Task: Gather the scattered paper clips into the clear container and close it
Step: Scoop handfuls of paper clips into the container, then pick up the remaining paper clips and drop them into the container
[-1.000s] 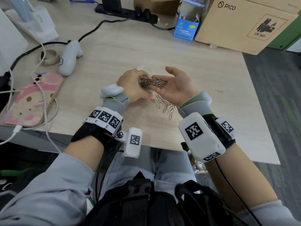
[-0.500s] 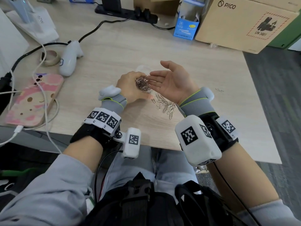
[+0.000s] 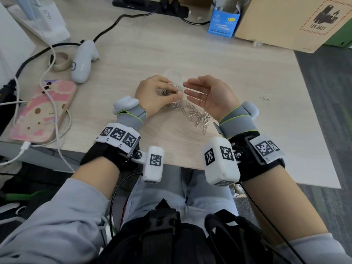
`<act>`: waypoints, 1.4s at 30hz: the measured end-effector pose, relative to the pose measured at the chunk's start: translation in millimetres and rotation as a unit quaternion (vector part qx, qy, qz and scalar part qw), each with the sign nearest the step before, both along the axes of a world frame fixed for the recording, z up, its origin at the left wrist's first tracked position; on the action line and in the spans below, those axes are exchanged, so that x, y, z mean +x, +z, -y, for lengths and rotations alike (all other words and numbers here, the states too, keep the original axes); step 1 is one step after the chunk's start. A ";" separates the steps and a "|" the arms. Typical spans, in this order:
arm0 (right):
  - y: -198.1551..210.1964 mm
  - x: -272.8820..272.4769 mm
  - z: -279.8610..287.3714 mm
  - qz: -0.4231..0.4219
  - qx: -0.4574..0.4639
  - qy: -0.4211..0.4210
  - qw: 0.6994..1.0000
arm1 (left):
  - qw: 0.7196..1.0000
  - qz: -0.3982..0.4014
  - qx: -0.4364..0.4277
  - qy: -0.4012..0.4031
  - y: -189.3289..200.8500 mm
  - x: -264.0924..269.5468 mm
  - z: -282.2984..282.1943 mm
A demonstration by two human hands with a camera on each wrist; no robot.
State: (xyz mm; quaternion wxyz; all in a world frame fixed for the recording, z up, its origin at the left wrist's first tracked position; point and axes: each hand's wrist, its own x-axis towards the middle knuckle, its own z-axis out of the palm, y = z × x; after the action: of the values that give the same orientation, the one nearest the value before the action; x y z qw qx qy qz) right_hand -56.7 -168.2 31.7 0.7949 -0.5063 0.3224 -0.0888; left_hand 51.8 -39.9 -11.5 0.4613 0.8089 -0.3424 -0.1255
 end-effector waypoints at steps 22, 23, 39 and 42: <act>-6.6 -49.0 38.2 -0.081 -0.169 -0.146 0.971 | 0.989 0.109 -0.092 -0.033 28.9 -10.2 21.9; -6.9 -51.7 40.7 -0.087 -0.182 -0.157 0.967 | 0.989 0.110 -0.091 -0.044 31.0 -12.9 25.8; -38.8 -85.5 74.8 -0.259 -0.429 -0.058 0.863 | 0.915 0.136 0.340 -0.168 -8.3 -74.7 71.4; -37.4 -89.2 62.6 -0.246 -0.463 -0.008 0.851 | 0.914 0.126 0.340 -0.185 -8.4 -83.5 74.5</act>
State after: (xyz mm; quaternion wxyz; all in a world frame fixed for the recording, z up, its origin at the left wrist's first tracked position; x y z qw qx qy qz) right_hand -145.9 -230.8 -5.7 0.3623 -0.8185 0.4328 -0.1069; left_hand -31.7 -114.4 -19.9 0.0802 0.8483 -0.4775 -0.2146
